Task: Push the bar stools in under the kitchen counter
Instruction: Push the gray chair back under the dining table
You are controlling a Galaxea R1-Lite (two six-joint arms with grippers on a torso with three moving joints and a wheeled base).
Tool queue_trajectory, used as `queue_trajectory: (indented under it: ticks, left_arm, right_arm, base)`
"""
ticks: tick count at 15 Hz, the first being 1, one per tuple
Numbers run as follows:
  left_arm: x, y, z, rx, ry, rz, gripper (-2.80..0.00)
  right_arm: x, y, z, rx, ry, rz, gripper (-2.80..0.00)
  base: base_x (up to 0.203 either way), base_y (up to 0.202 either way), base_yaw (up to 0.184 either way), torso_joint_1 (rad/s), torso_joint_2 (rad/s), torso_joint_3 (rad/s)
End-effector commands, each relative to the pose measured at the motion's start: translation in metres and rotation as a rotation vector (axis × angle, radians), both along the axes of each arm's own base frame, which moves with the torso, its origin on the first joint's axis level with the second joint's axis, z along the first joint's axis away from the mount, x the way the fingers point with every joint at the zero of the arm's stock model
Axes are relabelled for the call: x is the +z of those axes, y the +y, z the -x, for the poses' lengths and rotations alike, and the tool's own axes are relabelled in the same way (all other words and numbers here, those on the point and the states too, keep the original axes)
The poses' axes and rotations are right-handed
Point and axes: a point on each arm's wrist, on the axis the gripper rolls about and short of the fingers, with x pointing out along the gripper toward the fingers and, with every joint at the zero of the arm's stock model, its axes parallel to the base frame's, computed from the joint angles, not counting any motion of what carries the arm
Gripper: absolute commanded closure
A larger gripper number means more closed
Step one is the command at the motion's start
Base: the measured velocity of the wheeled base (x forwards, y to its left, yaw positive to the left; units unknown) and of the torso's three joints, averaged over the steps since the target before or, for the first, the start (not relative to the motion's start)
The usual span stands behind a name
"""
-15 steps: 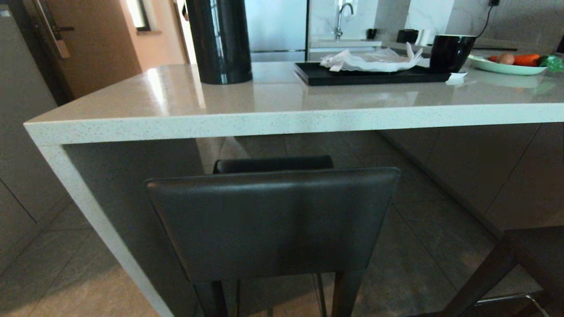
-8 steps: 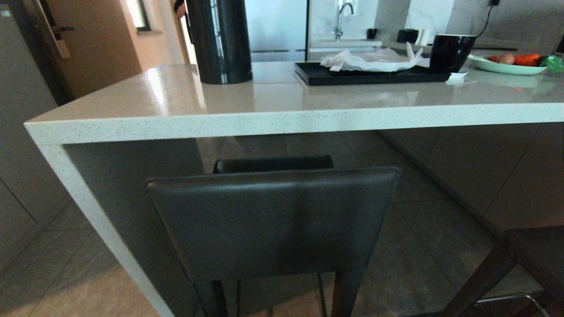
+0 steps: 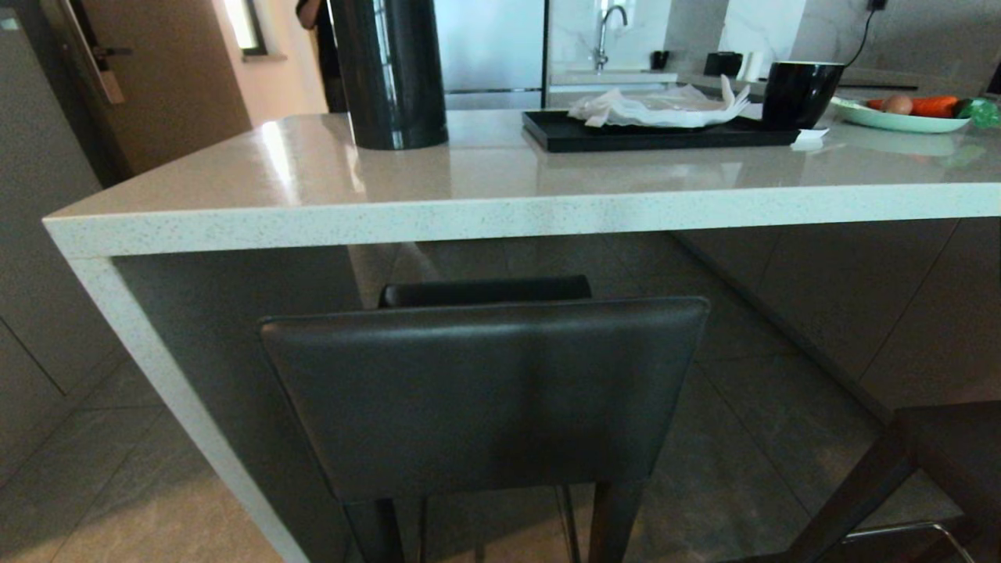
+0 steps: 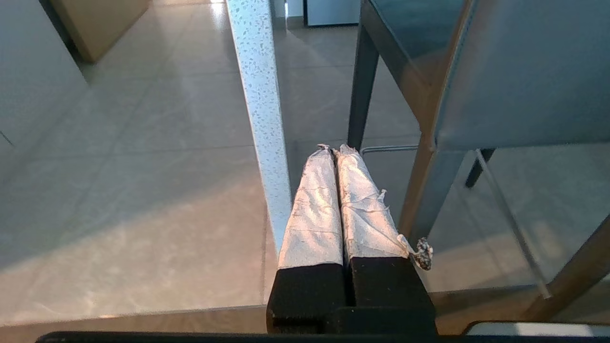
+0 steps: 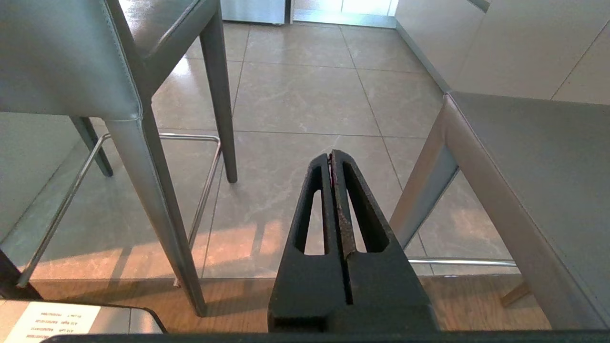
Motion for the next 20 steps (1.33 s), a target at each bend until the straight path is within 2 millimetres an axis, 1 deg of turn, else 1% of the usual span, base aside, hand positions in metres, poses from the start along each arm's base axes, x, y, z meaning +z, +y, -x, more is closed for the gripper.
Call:
queue_trajectory:
  ticks: [1,4,5,17,20]
  left_arm:
    - [-0.0001,0.0,-0.0003,0.002,0.002,0.01,0.0]
    - [-0.0001,0.0,-0.0003,0.002,0.002,0.012,0.0]
    - [-0.0001,0.0,-0.0004,0.002,0.003,0.012,0.0]
    - [-0.0001,0.0,-0.0003,0.002,0.002,0.01,0.0]
    - [-0.0001,0.0,-0.0003,0.002,0.002,0.012,0.0]
  right_arm:
    - [-0.0005,0.0,-0.0001,0.001,0.005,0.002,0.0]
    - [-0.0003,0.0,-0.0001,-0.001,0.004,0.001,0.0]
    - [-0.0003,0.0,-0.0001,0.001,0.004,0.001,0.0]
    - [-0.0005,-0.0001,-0.0001,-0.002,0.005,-0.004,0.0]
    - [0.0002,-0.0002,0.0,-0.009,0.003,-0.041,0.0]
  base:
    - [0.0,0.0,0.0,0.0,0.0,0.0]
    - [0.0,0.0,0.0,0.0,0.0,0.0]
    - [-0.127,0.0,0.001,0.01,0.0,-0.001]
    - [-0.198,0.0,-0.001,0.002,0.0,0.003]
    - [-0.197,0.0,0.0,0.004,0.0,0.002]
